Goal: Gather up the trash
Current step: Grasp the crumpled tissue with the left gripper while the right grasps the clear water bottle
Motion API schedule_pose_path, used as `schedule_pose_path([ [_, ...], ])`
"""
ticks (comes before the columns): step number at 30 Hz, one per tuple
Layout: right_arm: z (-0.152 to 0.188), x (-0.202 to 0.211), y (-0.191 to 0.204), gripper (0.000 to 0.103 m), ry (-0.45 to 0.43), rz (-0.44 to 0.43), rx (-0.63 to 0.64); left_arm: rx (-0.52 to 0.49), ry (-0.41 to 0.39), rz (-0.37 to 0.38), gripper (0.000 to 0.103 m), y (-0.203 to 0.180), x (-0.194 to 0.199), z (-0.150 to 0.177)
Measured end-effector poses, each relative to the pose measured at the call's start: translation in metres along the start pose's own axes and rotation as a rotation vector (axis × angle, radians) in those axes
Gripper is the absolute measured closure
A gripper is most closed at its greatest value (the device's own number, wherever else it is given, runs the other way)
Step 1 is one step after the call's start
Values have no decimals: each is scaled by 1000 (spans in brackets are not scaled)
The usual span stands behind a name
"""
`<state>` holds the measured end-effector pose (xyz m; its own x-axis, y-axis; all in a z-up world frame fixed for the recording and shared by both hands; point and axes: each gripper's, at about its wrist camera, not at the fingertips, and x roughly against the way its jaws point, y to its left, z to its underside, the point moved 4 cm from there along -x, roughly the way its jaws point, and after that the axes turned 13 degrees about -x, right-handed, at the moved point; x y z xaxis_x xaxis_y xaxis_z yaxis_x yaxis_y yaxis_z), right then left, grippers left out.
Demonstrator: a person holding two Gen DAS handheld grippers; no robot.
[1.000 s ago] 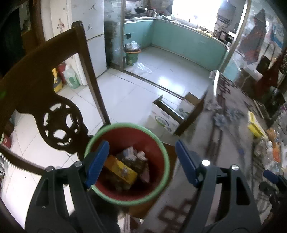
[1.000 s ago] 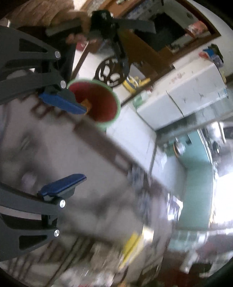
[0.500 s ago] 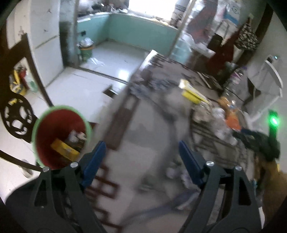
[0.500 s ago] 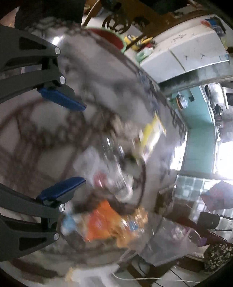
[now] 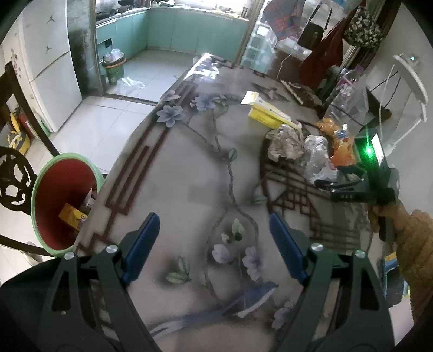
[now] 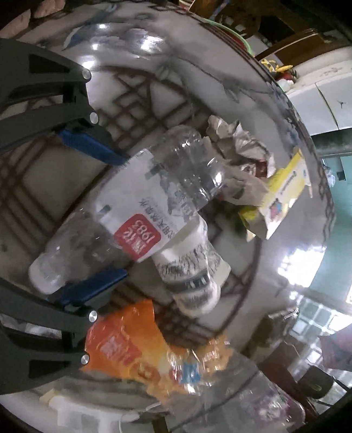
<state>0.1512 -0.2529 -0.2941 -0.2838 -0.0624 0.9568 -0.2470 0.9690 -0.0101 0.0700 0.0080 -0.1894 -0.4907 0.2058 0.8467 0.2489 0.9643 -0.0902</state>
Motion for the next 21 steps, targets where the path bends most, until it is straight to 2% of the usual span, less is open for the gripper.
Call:
schedule_pose_path([
  [2, 6, -3, 3, 44, -3, -52, -7, -11, 10, 0, 22, -5, -10, -9],
  [4, 12, 1, 3, 48, -10, -88, -43, -26, 11, 4, 22, -12, -17, -19],
  [11, 53, 35, -7, 49, -82, -294, -291, -122, -32, 58, 22, -59, -64, -82],
  [16, 78, 56, -21, 49, -146, -350, -506, -197, -23, 96, 22, -97, -116, -114],
  [19, 86, 59, -29, 49, -154, -374, -598, -201, 13, 100, 22, -107, -145, -118],
  [20, 89, 60, -32, 49, -148, -385, -619, -198, 30, 101, 23, -109, -155, -119],
  [21, 91, 58, -33, 49, -139, -386, -630, -195, 45, 102, 28, -110, -163, -119],
])
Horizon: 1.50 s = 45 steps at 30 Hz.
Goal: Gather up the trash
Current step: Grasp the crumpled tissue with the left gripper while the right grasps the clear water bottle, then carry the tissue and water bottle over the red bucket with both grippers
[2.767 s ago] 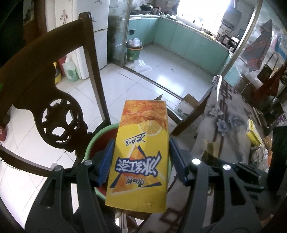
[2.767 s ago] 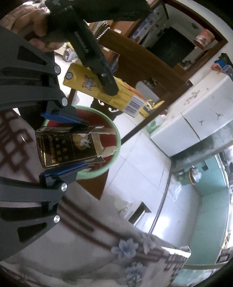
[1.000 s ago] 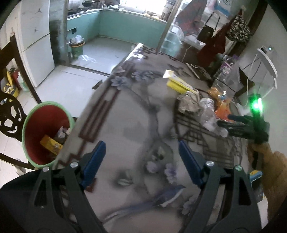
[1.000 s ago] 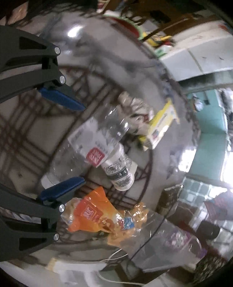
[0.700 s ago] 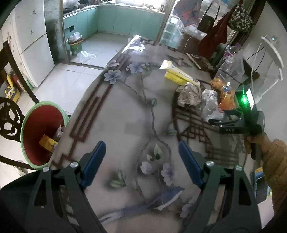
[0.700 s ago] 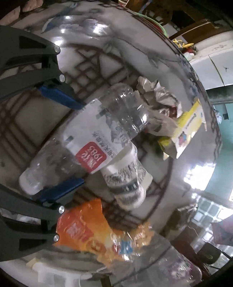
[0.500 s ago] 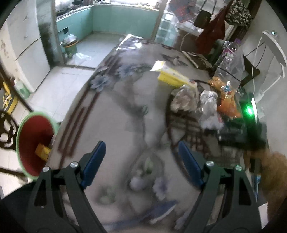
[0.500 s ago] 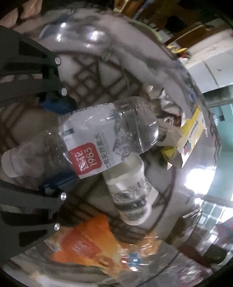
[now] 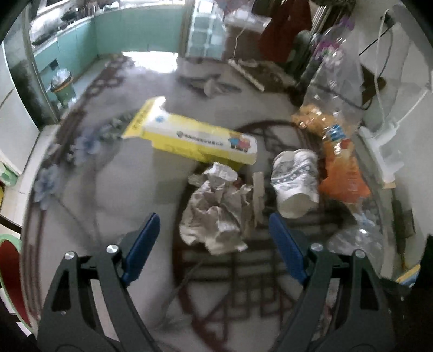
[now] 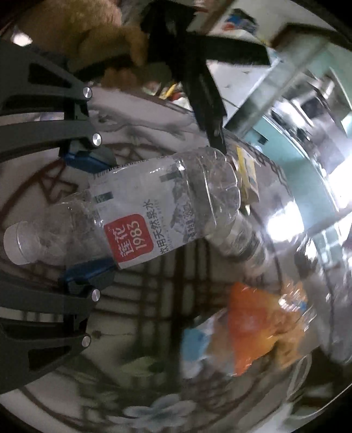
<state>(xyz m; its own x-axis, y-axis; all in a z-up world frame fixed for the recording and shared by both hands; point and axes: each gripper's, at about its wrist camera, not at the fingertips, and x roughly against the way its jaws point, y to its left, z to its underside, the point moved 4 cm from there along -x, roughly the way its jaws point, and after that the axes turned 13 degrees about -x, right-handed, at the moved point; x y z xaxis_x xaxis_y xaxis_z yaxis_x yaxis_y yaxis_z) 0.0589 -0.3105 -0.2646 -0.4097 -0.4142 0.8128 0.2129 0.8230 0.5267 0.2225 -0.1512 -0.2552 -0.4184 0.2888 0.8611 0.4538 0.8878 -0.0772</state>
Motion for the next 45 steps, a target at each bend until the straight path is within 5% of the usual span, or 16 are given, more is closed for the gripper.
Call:
schedule_pose_path([
  [3, 1, 4, -1, 49, 1, 12, 4, 36, 41, 33, 52, 4, -19, 1],
  [9, -1, 7, 9, 49, -23, -6, 12, 36, 26, 30, 67, 6, -10, 4],
  [33, 49, 34, 114, 49, -105, -45, 202, 125, -161, -43, 67, 37, 170, 93],
  [45, 73, 52, 156, 49, -150, -68, 268, 144, -238, -101, 66, 56, 226, 120],
])
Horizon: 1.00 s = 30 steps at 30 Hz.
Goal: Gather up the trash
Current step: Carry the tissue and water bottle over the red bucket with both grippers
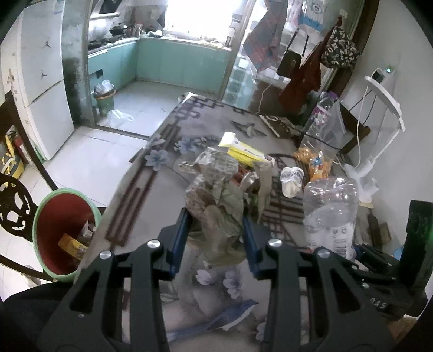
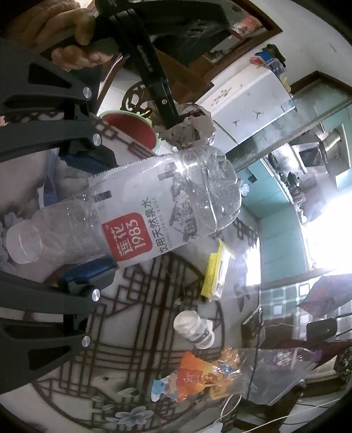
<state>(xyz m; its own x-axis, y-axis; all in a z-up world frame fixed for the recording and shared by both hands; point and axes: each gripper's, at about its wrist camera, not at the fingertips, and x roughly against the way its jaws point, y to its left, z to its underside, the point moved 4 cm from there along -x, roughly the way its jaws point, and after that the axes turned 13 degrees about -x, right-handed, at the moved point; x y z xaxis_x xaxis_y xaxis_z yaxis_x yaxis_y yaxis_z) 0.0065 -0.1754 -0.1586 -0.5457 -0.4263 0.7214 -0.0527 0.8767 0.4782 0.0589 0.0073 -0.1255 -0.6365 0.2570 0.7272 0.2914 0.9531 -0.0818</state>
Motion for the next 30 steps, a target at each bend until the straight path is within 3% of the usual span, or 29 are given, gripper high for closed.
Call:
schedule_pose_path([
  [17, -1, -19, 63, 49, 11, -72, 94, 58, -39, -108, 66, 55, 30, 6],
  [30, 6, -42, 85, 49, 43, -89, 92, 53, -6, -113, 66, 78, 23, 12],
])
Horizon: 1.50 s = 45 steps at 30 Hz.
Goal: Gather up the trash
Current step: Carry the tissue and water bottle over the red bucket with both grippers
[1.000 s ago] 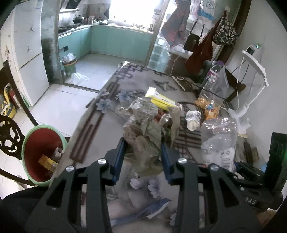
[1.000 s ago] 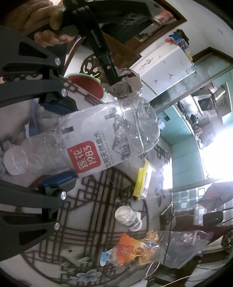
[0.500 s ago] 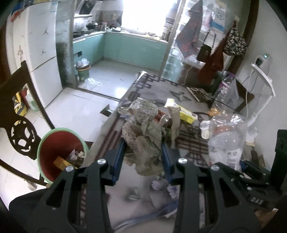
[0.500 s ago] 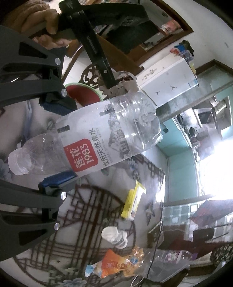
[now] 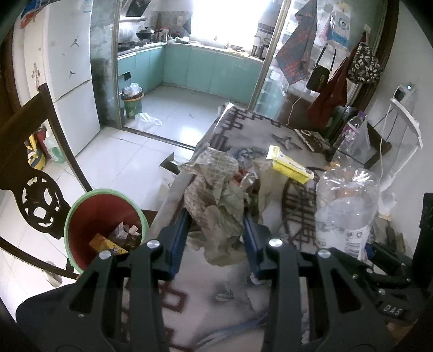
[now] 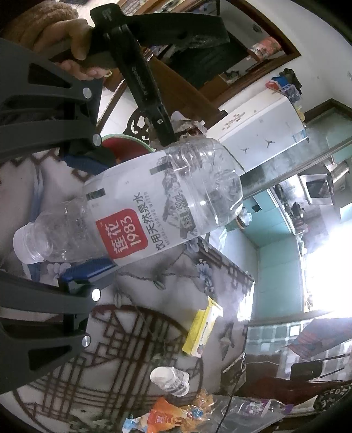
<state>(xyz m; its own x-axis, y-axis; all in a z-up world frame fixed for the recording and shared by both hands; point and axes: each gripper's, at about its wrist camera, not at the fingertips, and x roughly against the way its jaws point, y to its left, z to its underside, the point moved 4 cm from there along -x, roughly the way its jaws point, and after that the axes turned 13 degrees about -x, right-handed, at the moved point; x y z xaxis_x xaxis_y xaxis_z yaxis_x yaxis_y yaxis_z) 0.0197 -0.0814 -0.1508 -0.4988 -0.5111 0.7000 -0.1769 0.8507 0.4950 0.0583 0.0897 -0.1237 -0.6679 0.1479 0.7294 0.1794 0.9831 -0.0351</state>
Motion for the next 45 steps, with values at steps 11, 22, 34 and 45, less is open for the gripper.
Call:
schedule_pose_path([
  [11, -5, -24, 3, 49, 18, 16, -29, 1, 20, 12, 66, 24, -19, -4],
  [22, -14, -59, 24, 49, 55, -11, -50, 37, 44, -10, 66, 68, -34, -1],
  [34, -12, -99, 54, 49, 104, -15, -13, 107, 73, -69, 66, 135, -53, 12],
  [45, -8, -144, 94, 49, 190, -70, 62, 195, 125, -170, 66, 190, -64, 39],
])
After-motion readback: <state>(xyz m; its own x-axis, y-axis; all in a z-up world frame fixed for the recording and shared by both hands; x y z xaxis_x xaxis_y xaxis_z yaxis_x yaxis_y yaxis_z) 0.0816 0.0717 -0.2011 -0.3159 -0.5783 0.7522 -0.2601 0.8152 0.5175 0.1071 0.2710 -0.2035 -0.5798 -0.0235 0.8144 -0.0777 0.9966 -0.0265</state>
